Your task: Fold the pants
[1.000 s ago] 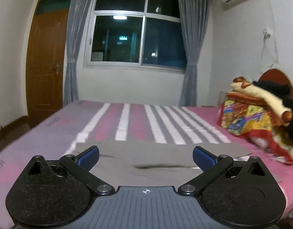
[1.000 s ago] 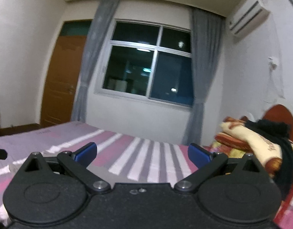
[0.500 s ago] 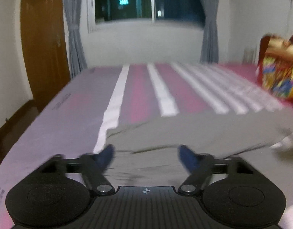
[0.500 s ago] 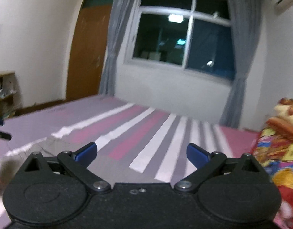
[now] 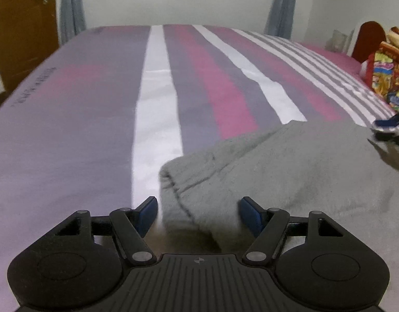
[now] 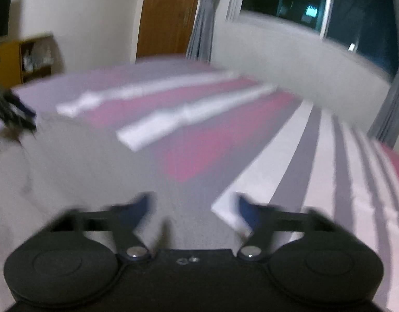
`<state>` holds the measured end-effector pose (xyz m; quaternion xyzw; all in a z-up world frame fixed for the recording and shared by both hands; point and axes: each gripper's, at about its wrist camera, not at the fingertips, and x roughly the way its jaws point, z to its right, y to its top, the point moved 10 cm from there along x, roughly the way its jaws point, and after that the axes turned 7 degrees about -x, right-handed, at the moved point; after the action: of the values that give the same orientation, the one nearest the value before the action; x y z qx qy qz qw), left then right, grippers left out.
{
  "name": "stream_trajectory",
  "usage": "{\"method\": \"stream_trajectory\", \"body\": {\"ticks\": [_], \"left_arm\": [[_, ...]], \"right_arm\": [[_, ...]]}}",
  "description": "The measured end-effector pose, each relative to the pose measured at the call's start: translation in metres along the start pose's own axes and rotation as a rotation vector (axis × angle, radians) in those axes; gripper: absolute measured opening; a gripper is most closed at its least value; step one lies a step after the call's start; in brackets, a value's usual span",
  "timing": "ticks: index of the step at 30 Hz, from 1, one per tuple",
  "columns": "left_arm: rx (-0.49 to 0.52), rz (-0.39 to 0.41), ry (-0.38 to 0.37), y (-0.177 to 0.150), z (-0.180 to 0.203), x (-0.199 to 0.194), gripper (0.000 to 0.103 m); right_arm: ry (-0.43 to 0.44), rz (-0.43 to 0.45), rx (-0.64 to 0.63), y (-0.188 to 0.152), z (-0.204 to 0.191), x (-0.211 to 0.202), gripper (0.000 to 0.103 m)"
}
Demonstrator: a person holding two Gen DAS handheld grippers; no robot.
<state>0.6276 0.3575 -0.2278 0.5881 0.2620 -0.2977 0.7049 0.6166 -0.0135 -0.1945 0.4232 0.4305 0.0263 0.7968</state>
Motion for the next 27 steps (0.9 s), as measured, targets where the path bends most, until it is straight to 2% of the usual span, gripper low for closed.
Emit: {"method": "stream_trajectory", "body": {"ticks": [2,4,6,10,12,14,15,16,17,18,20,22,27], "left_arm": [[0.024,0.003,-0.015,0.001,0.0,0.007,0.07],[0.047,0.004,-0.026,0.007,-0.004,0.013,0.07],[0.046,-0.011,-0.044,0.009,-0.009,0.021,0.07],[0.014,-0.048,-0.094,0.013,-0.01,0.042,0.07],[0.034,-0.054,-0.094,0.016,-0.006,0.05,0.07],[0.077,-0.071,-0.083,0.017,-0.004,0.055,0.071],[0.072,-0.078,-0.084,0.018,-0.003,0.056,0.071],[0.063,-0.083,-0.085,0.019,-0.003,0.056,0.057],[0.053,-0.082,-0.101,0.02,-0.001,0.055,0.029],[0.031,-0.081,-0.134,0.021,0.003,0.053,0.019],[0.057,-0.049,-0.095,0.02,0.009,0.045,0.018],[0.068,0.007,-0.087,0.023,0.012,0.027,0.018],[0.078,0.179,-0.156,0.035,0.021,-0.061,0.018]], "right_arm": [[0.022,-0.031,-0.005,-0.013,0.007,0.01,0.046],[0.062,-0.037,0.009,-0.016,0.015,0.012,0.061],[0.098,-0.053,-0.007,-0.016,0.023,0.021,0.068],[0.205,-0.113,0.005,-0.018,0.029,0.039,0.068],[0.239,-0.13,-0.008,-0.018,0.029,0.042,0.067],[0.26,-0.14,-0.022,-0.019,0.027,0.043,0.061],[0.276,-0.145,-0.027,-0.017,0.026,0.046,0.043],[0.287,-0.146,-0.037,-0.017,0.022,0.043,0.016],[0.297,-0.153,-0.043,-0.016,0.017,0.044,0.007],[0.281,-0.156,-0.061,-0.016,0.013,0.043,0.006],[0.233,-0.142,-0.082,-0.013,0.009,0.035,0.004],[0.183,-0.096,-0.092,-0.006,0.007,0.013,0.004],[0.114,0.015,-0.158,0.015,-0.012,-0.074,0.004]]}}
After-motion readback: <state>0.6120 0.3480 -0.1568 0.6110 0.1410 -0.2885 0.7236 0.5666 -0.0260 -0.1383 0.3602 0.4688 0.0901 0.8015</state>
